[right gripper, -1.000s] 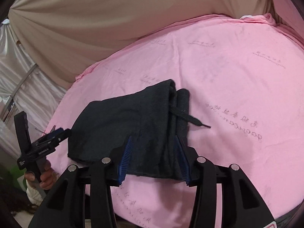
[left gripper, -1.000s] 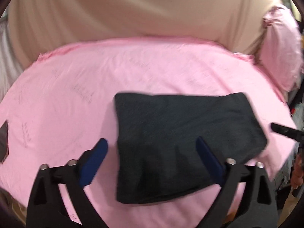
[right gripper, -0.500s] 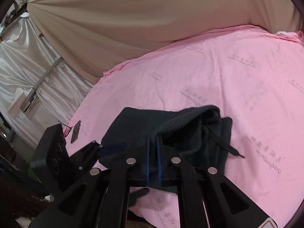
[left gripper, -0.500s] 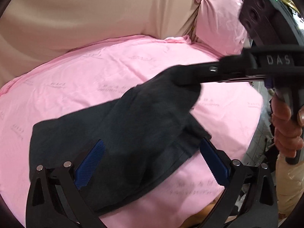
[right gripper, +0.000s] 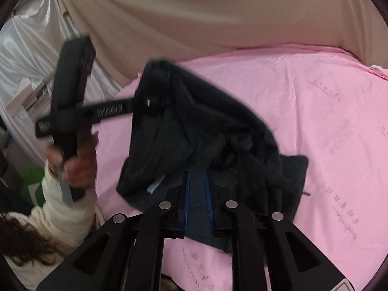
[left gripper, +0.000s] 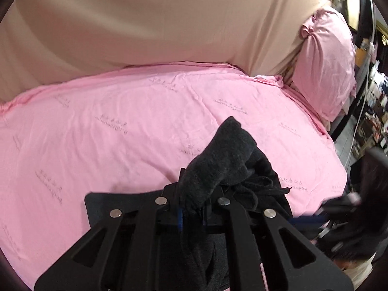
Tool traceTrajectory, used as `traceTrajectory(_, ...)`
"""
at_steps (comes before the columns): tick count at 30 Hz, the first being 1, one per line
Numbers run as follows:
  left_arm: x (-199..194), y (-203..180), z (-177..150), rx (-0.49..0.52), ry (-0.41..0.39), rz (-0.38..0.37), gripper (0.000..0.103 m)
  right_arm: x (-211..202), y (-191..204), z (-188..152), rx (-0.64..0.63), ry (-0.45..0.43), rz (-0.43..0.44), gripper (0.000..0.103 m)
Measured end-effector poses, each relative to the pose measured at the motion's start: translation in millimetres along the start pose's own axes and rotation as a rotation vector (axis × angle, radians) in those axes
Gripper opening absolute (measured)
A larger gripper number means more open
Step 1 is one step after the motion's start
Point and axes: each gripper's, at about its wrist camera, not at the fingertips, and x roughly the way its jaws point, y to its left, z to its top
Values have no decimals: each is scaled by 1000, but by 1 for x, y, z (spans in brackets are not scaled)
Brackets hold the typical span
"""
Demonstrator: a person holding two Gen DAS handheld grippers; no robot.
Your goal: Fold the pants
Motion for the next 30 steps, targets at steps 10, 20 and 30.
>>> traceTrajectory(10, -29, -31, 19, 100, -6, -15, 9, 58, -86, 57, 372, -136, 32, 0)
traceTrajectory(20, -5, -73, -2, 168, 33, -41, 10, 13, -133, 5, 501, -153, -93, 2)
traceTrajectory(30, 23, -125, -66, 187, 137, -292, 93, -55, -138, -41, 511, -250, -26, 41)
